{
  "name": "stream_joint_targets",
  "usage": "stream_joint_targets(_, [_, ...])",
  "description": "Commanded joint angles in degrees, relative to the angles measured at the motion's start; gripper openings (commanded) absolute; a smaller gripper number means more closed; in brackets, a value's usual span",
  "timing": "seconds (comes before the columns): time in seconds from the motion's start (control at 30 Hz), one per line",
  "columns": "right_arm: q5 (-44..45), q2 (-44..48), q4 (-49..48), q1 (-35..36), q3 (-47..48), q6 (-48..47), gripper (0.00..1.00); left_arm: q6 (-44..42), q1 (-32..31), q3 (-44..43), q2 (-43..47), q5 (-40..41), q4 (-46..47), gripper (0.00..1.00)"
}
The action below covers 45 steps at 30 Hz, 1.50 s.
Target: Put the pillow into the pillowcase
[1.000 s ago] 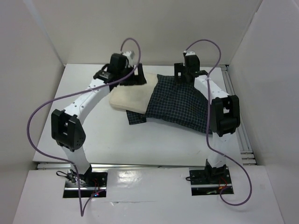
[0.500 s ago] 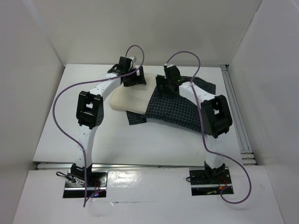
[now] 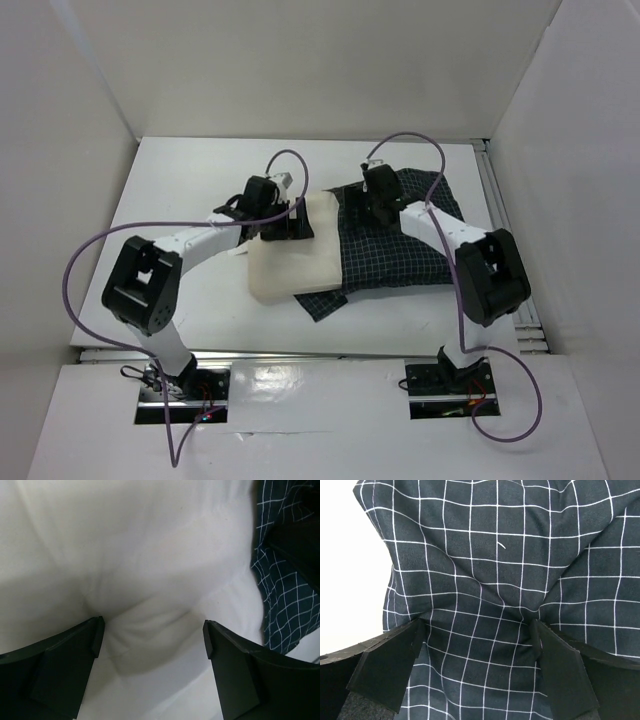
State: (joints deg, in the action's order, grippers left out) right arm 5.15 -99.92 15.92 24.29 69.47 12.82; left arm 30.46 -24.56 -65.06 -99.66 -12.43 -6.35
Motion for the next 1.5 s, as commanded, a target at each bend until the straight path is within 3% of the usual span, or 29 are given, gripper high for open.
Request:
stream_joint_targets(0.0, [0.6,4.5,6.1,1.4,-4.3,2.6,1.0,3.3,-1.6,5.0,1.7,1.4,-15.4,1.0])
stream_joint_targets(0.17, [6.5,7.2,8.1,3.7,1.2,-0.2,1.0,0.0,-1.6,-4.5,6.8,8.7,-20.4,1.0])
stream_joint_targets(0.3, [7.3,6.4,6.3,4.4,7.0,-3.4,1.0,-4.4,0.6,-13.8,5.4,8.8,-20.9,1.0])
stream_joint_targets(0.33, [7.2,5.7,6.3,5.0,9.4,-4.6,1.0,-8.9,0.6,-17.1,2.7,4.7,-20.9,1.0])
stream_joint_targets(0.5, [7.5,-1.7,6.9,6.2,17.3,-8.0,1.0,-15.4,1.8,-29.8,-10.3,4.4,-26.8,1.0])
stream_joint_targets(0.63, [10.1,-9.7,10.5,6.8,24.5,-9.4,0.98,-21.4,4.6,-38.6,-19.4,-2.2,-29.6,1.0])
stream_joint_targets(0.97, [10.7,-13.1,13.6,8.0,25.0,-9.4,0.87,-30.0,5.1,-35.8,-22.7,-11.1,-27.8,1.0])
stream_joint_targets(1.03, [10.7,-13.9,14.1,8.0,25.0,-8.8,0.84,-30.8,5.1,-35.8,-24.3,-13.6,-27.8,0.87])
stream_joint_targets(1.07, [11.9,-14.4,14.1,8.0,25.0,-8.2,0.76,-30.8,5.1,-35.8,-24.9,-13.6,-28.4,0.72])
stream_joint_targets(1.1, [12.5,-15.1,14.7,8.0,25.8,-7.4,0.65,-30.8,5.1,-35.8,-24.9,-14.3,-28.5,0.45])
stream_joint_targets(1.13, [13.3,-15.1,14.7,8.0,25.8,-6.8,0.53,-30.3,5.1,-35.1,-25.5,-15.3,-27.9,0.11])
stream_joint_targets(1.17, [15.0,-15.1,14.7,8.0,26.5,-6.8,0.43,-30.3,5.1,-35.1,-25.5,-15.8,-27.9,0.0])
stream_joint_targets(1.2, [15.0,-15.1,14.7,8.0,26.5,-6.8,0.3,-30.3,5.1,-33.7,-25.5,-15.8,-26.9,0.0])
stream_joint_targets(1.3, [15.0,-15.1,12.7,8.0,27.2,-6.8,0.15,-28.6,4.6,-32.1,-23.5,-16.6,-24.7,0.0])
stream_joint_targets(1.33, [13.9,-15.1,12.7,8.0,27.9,-6.8,0.01,-27.7,4.6,-31.4,-22.6,-15.9,-22.8,0.0])
stream_joint_targets(1.47, [7.9,-11.9,8.1,9.1,27.9,-9.3,0.0,-22.4,4.6,-31.4,-17.5,-15.9,-17.7,0.0])
